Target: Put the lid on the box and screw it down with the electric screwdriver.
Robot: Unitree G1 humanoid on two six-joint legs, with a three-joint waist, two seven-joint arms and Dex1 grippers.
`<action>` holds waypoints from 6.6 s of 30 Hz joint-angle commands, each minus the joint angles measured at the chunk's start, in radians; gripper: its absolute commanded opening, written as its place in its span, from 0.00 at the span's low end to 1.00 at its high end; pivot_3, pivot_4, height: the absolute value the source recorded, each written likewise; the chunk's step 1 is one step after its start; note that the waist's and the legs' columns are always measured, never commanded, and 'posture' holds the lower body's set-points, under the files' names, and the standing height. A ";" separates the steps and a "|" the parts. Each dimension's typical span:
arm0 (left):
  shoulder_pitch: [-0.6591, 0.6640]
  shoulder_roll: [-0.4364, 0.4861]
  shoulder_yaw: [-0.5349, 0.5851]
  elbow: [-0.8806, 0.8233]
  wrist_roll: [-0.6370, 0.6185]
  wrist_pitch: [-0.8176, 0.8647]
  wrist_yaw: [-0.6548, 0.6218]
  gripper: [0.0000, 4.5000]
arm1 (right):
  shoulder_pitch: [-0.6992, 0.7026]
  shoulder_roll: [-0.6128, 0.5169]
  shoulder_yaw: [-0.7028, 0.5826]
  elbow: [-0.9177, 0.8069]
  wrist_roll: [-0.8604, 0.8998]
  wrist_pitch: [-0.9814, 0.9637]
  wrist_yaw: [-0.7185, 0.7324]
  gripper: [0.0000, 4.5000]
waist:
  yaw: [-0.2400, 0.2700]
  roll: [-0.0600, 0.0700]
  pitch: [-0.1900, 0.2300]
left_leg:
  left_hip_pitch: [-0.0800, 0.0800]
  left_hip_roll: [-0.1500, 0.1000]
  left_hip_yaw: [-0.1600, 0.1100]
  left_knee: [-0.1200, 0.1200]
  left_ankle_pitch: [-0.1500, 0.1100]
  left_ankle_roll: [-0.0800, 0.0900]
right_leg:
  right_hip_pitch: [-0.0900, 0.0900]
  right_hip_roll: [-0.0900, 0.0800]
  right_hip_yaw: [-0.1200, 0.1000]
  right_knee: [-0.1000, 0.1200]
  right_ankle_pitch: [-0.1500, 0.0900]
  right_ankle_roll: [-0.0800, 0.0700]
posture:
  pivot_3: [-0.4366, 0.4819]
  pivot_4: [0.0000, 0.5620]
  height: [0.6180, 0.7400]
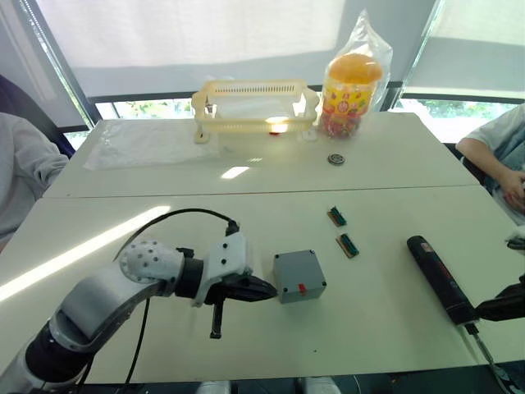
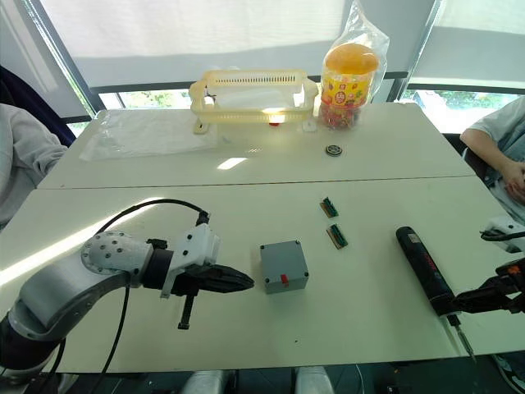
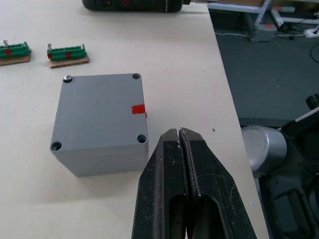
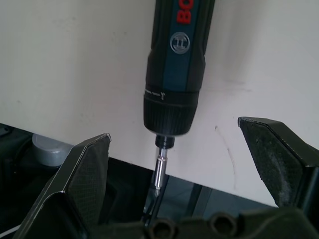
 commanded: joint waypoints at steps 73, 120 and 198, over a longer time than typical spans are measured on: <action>-0.427 -0.265 -0.115 0.712 0.190 -0.263 -0.245 0.00 | -0.463 1.513 -0.265 -0.731 -0.115 -0.465 -0.982 0.39 | 0.002 0.012 -0.008 | -0.006 -0.004 -0.002 0.010 0.000 -0.001 | -0.007 -0.001 0.003 0.015 0.003 0.008 | 0.48 0.27 1.00; -0.210 -0.313 -0.234 0.530 0.328 -0.220 -0.112 0.00 | -0.169 1.404 0.125 -0.733 -0.058 -0.660 -0.966 0.39 | -0.001 0.012 -0.008 | -0.003 -0.002 -0.003 0.010 0.000 0.000 | -0.005 0.001 0.003 0.016 0.002 0.006 | 0.48 0.27 1.00; -0.190 -0.301 -0.246 0.525 0.338 -0.228 -0.122 0.00 | -0.138 1.386 0.170 -0.725 -0.061 -0.700 -0.978 0.39 | -0.001 0.012 -0.008 | -0.003 -0.002 -0.004 0.010 0.000 0.000 | -0.005 0.001 0.003 0.015 0.000 0.003 | 0.48 0.27 1.00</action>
